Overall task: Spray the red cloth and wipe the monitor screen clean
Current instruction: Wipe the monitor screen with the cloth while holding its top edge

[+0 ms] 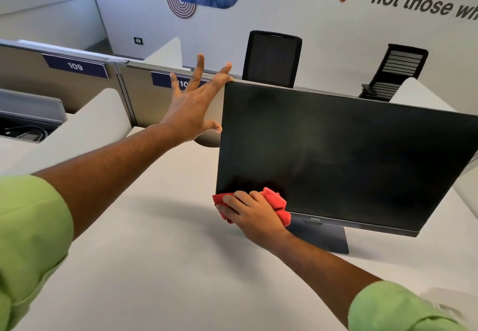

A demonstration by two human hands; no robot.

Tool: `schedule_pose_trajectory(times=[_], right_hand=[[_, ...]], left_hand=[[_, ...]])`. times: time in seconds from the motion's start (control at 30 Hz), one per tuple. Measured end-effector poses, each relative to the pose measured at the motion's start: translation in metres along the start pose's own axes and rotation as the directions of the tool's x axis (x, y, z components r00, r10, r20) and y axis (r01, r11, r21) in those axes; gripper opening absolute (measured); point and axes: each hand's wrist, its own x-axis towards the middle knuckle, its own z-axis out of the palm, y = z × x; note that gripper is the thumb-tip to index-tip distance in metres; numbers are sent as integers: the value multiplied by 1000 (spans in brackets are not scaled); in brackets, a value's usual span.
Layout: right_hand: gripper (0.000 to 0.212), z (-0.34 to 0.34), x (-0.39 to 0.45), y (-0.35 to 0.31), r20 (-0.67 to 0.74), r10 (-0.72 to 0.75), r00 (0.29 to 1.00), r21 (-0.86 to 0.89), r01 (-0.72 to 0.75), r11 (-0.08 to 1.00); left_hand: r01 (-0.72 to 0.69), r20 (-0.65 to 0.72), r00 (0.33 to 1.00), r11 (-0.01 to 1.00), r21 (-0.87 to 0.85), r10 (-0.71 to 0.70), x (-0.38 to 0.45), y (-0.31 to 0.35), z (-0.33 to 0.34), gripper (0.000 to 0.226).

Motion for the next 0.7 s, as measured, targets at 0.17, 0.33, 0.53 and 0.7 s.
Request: schedule_pose_trajectory(times=[0.17,0.33,0.53,0.7], right_hand=[[70,-8,-48,26,57,52,997,-8,-52,999],[94,-22,-109,57,138,173,975,-13,-173,985],[91,-27,-127,57,220,304,927,24,-316,948],[71,-18,-50,12,109,222,969,195,-240,951]], left_hand=[[-8,-2,1000,999,38,8,-1,0,0,123],[3,15,1000,998,65,-4,0,0,0,124],[2,5,1000,996,91,-2,2,2,-1,123],[15,-11,1000,996,86,-15,0,0,3,125]])
